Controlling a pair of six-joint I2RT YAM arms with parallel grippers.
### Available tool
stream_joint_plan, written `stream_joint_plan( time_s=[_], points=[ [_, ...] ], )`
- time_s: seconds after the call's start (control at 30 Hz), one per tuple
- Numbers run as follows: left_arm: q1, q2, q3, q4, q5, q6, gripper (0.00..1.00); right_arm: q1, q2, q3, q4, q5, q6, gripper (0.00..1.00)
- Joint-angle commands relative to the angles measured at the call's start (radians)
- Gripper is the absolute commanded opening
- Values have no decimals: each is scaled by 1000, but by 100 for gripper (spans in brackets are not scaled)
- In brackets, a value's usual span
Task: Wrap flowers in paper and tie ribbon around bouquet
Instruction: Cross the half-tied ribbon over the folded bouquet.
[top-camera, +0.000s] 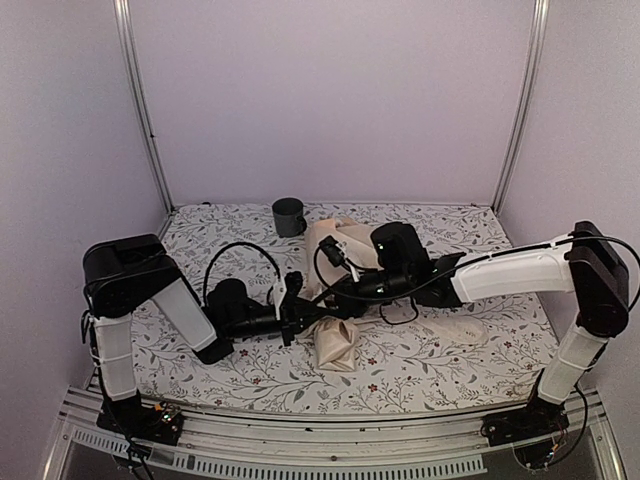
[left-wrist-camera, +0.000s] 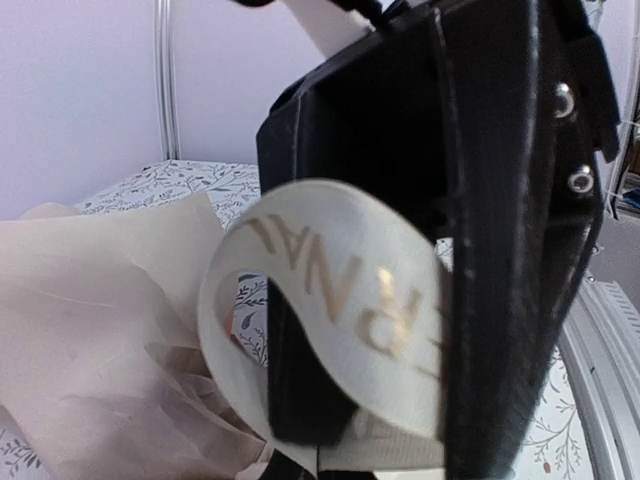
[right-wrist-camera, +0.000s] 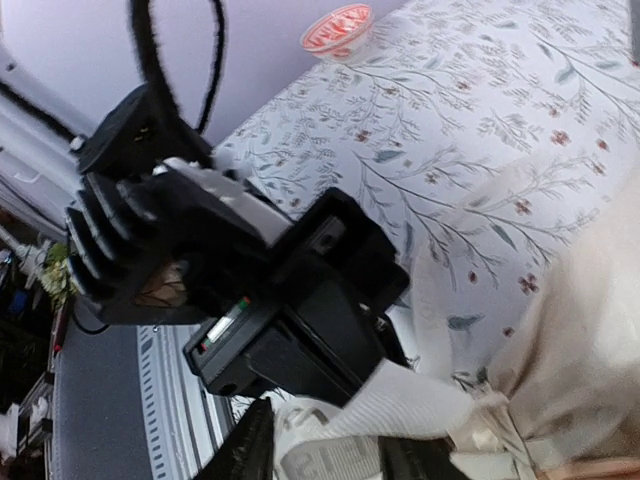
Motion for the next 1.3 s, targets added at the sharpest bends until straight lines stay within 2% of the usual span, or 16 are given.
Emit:
stream_joint_plan(
  time_s=[0.0,0.1,0.2,0.3,0.37,0.4,0.47,0.57,0.77,1.0,1.27],
  points=[
    [-19,-1,-19,-1,-75,1,0,-6,-118,34,-237,271,11,46],
    [-41,-3,-19,-9,-105,20,0,-33,-212,10,-437,489,43,56],
    [-56,-9,-26,-10,-139,42,0,-118,-325,-51,-626,665,136,70],
    [-61,-5,-25,-14,-144,52,0,-303,-425,-163,-759,713,239,85],
    [-64,-4,-24,-14,-148,56,0,-465,-457,-244,-761,650,244,90],
    [-65,-5,-22,-15,-149,59,0,-550,-458,-272,-757,618,236,91],
    [-68,-9,-21,-25,-153,65,0,-615,-430,-312,-753,603,197,90],
    [-75,-25,-13,-62,-160,81,0,-629,-355,-296,-749,535,176,88],
    [-85,-30,-30,-73,-171,95,0,-637,-233,-308,-759,512,190,90],
    [-88,-59,-22,-80,-191,107,0,-637,-277,-353,-749,456,228,82],
    [-87,-70,-13,-110,-194,117,0,-636,-369,-331,-857,501,288,87]
  ],
)
